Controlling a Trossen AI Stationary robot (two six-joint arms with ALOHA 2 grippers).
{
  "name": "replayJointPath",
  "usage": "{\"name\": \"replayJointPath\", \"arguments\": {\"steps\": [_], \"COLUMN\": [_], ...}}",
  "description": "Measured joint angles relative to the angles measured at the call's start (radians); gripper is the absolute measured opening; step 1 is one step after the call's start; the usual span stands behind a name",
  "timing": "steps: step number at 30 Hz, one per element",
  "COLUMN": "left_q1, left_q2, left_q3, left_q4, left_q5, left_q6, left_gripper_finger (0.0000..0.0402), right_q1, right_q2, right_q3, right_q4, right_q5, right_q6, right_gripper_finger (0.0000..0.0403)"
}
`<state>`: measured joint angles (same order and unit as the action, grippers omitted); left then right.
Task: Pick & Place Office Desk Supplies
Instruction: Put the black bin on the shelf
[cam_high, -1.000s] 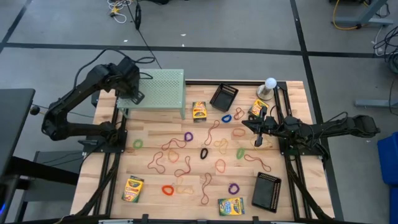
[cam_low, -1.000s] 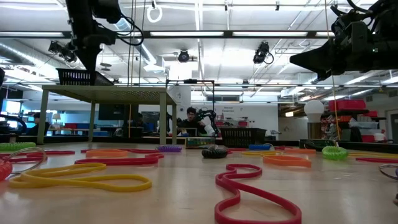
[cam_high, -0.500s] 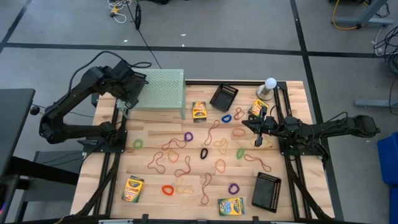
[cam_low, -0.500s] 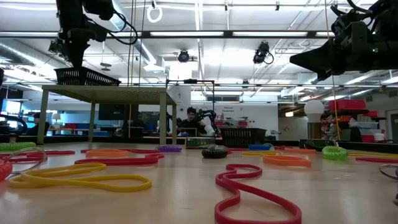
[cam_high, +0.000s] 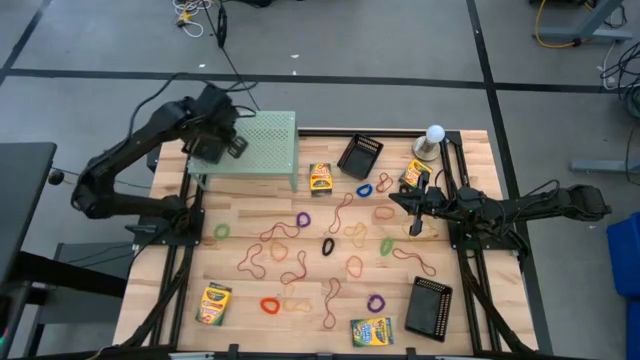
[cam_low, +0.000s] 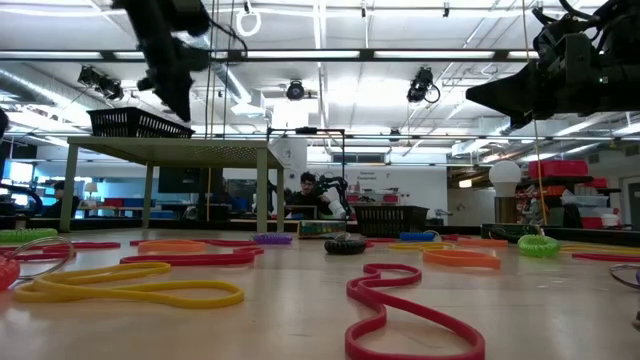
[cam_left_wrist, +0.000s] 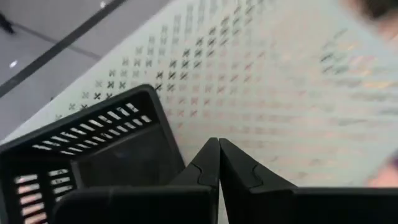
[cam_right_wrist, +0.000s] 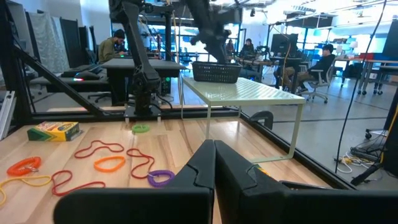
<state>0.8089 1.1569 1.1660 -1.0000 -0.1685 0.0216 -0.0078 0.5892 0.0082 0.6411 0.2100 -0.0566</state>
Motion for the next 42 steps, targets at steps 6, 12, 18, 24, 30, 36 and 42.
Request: {"name": "replayJointPath", "arguments": {"steps": [6,12,18,24,30,36,42], "left_q1": [-0.004,-0.004,-0.005,-0.039,-0.258,-0.525,-0.597], "left_q2": [0.098,0.113,0.091,0.012,-0.137,-0.207,-0.103], "left_q3": [-0.001,-0.001,0.042,0.095,-0.093,-0.410,-0.545], "left_q4": [0.007,0.014,0.028,0.067,0.354,0.907,1.236], "left_q5": [-0.164,-0.198,-0.200,-0.180,-0.168,-0.147,0.006], "left_q6": [0.041,0.048,0.057,0.045,-0.020,-0.064,-0.168], "left_gripper_finger": [0.0005,0.0005,0.0008,0.0005,0.0004,0.0009,0.0020], "right_q1": [0.000,0.000,0.000,0.000,0.000,0.000,0.000], "right_q2": [0.000,0.000,0.000,0.000,0.000,0.000,0.000], "right_q3": [0.000,0.000,0.000,0.000,0.000,0.000,0.000], "right_q4": [0.000,0.000,0.000,0.000,0.000,0.000,0.002], "right_q5": [0.000,0.000,0.000,0.000,0.023,0.022,0.022], "right_q6": [0.000,0.000,0.000,0.000,0.000,0.033,0.042], "right_gripper_finger": [0.0005,0.0005,0.0005,0.0005,0.0005,0.0005,0.0005]}}
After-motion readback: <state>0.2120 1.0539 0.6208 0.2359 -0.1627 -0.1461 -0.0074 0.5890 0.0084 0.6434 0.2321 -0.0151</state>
